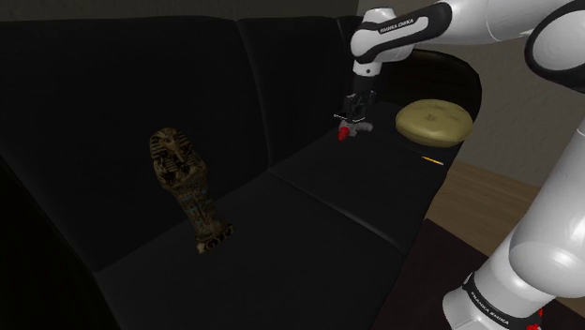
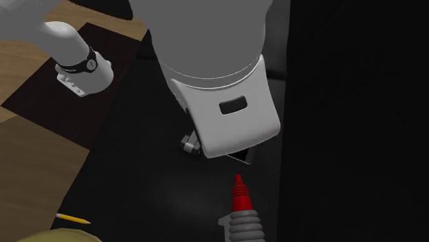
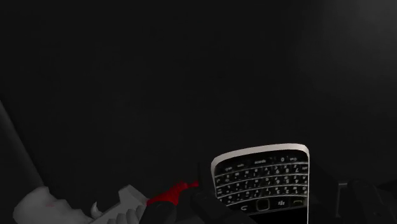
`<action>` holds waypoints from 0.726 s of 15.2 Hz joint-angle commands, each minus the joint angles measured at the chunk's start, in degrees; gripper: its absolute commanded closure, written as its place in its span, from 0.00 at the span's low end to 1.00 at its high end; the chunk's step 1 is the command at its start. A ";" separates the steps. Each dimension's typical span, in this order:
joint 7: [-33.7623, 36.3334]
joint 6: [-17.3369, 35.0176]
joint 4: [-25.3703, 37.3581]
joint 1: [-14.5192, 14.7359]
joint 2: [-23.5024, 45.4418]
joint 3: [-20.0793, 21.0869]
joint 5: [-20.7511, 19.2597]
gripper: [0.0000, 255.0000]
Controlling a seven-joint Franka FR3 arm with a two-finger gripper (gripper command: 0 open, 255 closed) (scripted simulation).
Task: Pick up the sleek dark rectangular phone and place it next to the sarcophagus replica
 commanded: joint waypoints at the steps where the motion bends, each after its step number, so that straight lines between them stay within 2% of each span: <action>1: 0.00 -1.39 1.12 -0.03 -0.25 -0.04 -0.07 1.00; 11: 0.14 -8.96 8.22 -0.07 -0.73 -0.10 -0.23 1.00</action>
